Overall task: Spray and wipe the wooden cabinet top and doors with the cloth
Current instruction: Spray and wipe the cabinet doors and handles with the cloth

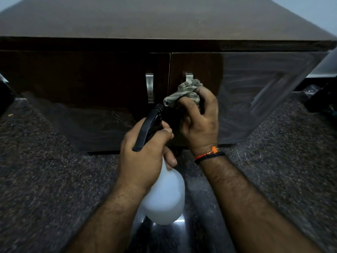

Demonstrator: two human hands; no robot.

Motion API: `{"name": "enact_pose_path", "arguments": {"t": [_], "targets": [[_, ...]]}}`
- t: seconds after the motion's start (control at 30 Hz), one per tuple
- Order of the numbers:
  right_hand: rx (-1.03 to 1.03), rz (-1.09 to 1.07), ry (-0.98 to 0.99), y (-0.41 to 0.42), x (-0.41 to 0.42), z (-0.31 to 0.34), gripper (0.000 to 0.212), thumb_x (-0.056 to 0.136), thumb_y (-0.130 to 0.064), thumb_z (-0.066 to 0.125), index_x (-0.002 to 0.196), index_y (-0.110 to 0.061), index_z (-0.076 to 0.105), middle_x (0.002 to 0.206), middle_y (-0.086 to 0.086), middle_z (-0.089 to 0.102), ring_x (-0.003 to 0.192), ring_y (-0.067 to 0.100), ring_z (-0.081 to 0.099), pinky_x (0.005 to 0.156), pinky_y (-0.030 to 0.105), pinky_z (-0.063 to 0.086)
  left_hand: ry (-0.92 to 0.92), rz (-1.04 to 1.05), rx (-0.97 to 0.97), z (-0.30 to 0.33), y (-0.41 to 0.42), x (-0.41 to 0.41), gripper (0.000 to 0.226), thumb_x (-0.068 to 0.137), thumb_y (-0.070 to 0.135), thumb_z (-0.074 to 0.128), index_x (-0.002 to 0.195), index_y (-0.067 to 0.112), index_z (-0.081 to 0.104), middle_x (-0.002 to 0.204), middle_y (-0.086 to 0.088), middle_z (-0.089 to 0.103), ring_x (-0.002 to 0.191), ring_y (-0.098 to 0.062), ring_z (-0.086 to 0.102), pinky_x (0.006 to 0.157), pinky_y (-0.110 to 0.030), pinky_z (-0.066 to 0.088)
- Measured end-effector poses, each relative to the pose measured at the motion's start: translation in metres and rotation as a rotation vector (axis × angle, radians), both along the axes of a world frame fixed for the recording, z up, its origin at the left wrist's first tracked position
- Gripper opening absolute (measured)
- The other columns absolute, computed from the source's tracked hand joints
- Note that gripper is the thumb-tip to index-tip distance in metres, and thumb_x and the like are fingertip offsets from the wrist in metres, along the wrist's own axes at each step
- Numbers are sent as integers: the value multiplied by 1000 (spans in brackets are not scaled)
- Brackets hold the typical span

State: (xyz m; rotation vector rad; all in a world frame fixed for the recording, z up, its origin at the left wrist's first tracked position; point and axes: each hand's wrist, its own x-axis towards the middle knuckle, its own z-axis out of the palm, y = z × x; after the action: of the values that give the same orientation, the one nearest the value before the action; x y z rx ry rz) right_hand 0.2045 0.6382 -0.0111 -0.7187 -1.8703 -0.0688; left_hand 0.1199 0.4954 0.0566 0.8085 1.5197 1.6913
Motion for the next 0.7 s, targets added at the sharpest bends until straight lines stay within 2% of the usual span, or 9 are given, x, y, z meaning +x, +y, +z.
{"name": "enact_pose_path", "arguments": {"t": [0.1, 0.17, 0.37, 0.53, 0.6, 0.7], "targets": [[47, -12, -23, 6, 9, -2, 44, 81, 0, 60, 117, -26, 60, 132, 5, 47, 110, 30, 50, 88, 41, 49, 12, -23, 5, 3, 4, 5, 6, 79, 20, 65, 79, 15, 69, 69, -30, 59, 38, -29, 56, 47, -42, 51], [64, -9, -12, 9, 13, -4, 42, 84, -1, 63, 118, -26, 62, 132, 4, 50, 109, 29, 49, 88, 43, 48, 19, -37, 14, 4, 8, 8, 6, 79, 20, 65, 80, 14, 68, 70, -30, 59, 38, -29, 56, 46, -39, 49], [71, 21, -20, 11, 18, -13, 50, 82, -2, 81, 122, -26, 61, 134, 4, 48, 113, 26, 49, 97, 36, 45, 15, -57, 23, 5, 14, 10, 7, 79, 20, 66, 80, 14, 68, 71, -31, 60, 39, -29, 56, 46, -41, 50], [57, 66, -148, 17, 37, -23, 49, 72, 4, 88, 114, -15, 72, 123, 8, 59, 101, 29, 53, 91, 29, 42, 12, -53, 15, 2, 13, 9, 5, 79, 20, 66, 79, 17, 69, 70, -31, 60, 40, -33, 56, 46, -39, 50], [36, 67, -145, 17, 38, -17, 46, 70, 6, 88, 111, -12, 75, 118, 11, 64, 97, 31, 56, 88, 29, 43, 14, -49, 11, -1, 13, 10, 5, 79, 20, 65, 79, 16, 69, 70, -33, 59, 39, -33, 55, 45, -40, 49], [11, 39, -65, 11, 31, -7, 45, 69, 14, 82, 107, -9, 76, 119, 9, 60, 98, 32, 57, 86, 31, 46, 11, -64, 7, -4, 14, 12, 6, 79, 19, 65, 80, 13, 68, 71, -34, 59, 39, -32, 55, 45, -42, 49]]}}
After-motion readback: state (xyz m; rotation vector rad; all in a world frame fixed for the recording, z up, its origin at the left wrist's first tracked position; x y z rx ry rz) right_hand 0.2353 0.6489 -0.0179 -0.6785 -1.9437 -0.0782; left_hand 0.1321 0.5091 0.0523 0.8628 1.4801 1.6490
